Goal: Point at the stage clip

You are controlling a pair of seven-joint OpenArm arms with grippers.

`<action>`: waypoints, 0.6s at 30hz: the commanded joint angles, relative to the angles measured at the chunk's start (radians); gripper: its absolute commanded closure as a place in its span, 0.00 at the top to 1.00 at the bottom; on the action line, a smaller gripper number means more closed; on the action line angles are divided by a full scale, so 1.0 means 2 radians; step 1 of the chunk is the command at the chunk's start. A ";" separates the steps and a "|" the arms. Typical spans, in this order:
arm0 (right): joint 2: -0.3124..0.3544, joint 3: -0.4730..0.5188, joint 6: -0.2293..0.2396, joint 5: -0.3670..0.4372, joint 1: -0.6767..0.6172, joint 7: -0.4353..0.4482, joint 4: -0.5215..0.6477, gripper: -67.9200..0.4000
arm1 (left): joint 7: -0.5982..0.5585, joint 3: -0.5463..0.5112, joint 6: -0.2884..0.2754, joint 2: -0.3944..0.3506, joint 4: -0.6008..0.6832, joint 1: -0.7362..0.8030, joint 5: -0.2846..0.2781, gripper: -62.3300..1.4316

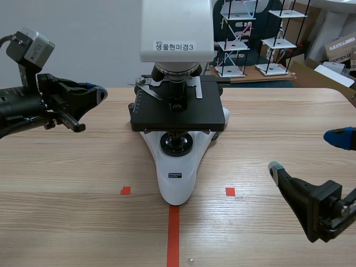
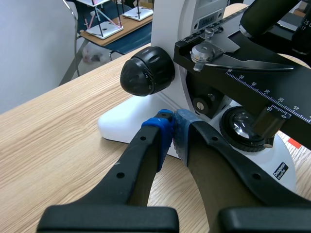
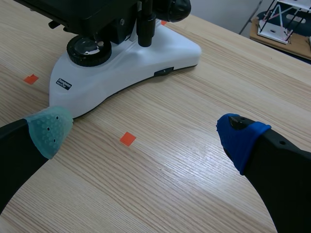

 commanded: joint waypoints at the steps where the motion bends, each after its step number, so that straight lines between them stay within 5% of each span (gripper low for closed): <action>1: 0.006 0.001 0.000 0.003 0.000 0.007 0.005 1.00 | -0.009 -0.003 -0.001 -0.002 0.006 -0.004 -0.005 0.07; 18: 0.006 0.001 0.000 0.003 0.000 0.007 0.005 1.00 | -0.009 -0.003 -0.001 -0.002 0.006 -0.004 -0.008 0.07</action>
